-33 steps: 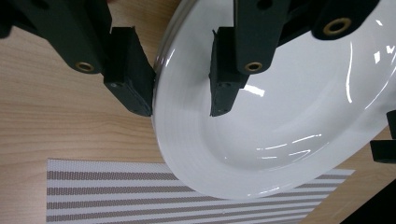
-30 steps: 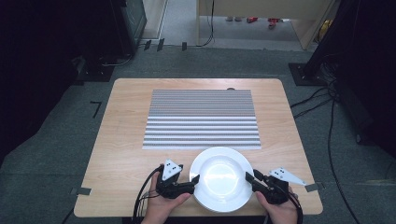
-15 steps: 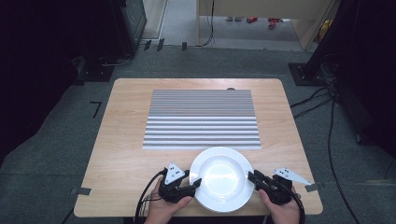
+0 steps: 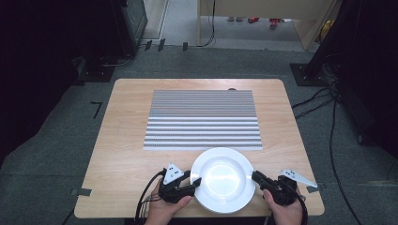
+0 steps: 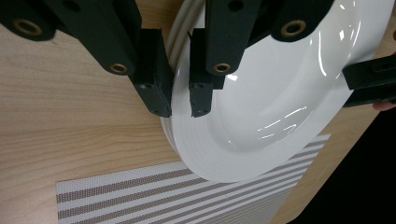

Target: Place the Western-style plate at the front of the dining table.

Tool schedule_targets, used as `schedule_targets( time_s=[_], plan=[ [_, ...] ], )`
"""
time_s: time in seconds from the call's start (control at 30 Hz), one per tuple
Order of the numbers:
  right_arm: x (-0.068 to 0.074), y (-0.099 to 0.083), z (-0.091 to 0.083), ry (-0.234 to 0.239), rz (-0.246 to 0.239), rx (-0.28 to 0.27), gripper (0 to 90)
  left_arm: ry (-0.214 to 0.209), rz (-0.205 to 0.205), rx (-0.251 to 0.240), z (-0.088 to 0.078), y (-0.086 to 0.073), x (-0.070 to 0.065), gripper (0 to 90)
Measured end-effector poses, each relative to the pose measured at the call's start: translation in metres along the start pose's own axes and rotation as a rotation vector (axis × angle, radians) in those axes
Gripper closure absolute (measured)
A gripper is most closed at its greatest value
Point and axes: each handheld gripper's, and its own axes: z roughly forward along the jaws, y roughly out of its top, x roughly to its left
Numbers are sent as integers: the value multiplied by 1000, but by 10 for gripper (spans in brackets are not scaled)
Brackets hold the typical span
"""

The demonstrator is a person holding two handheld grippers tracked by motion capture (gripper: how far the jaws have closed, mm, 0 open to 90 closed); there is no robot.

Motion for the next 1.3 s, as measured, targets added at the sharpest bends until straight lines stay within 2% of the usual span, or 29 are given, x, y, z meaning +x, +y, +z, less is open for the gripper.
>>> schedule_targets(
  time_s=[0.17, 0.37, 0.67, 0.9, 1.03, 1.3],
  plan=[
    [-1, -1, 0, 6, 5, -19, 829, 1, -10, -2, 0, 0, 1, 503],
    [1, 0, -1, -15, -35, -48, 860, -1, -17, -3, 0, 0, 1, 509],
    [-4, 0, 0, 26, 38, -60, 850, 3, -20, -6, 1, 0, 1, 512],
    [-9, -2, 4, 105, 141, -49, 799, 2, -26, -4, 1, 0, 2, 510],
    [-10, -3, 6, 138, 181, -56, 794, 2, -27, -2, 1, 0, 2, 509],
    [-7, -2, 4, 159, 159, -88, 797, -6, -37, -5, 2, 0, 4, 508]
  ],
)
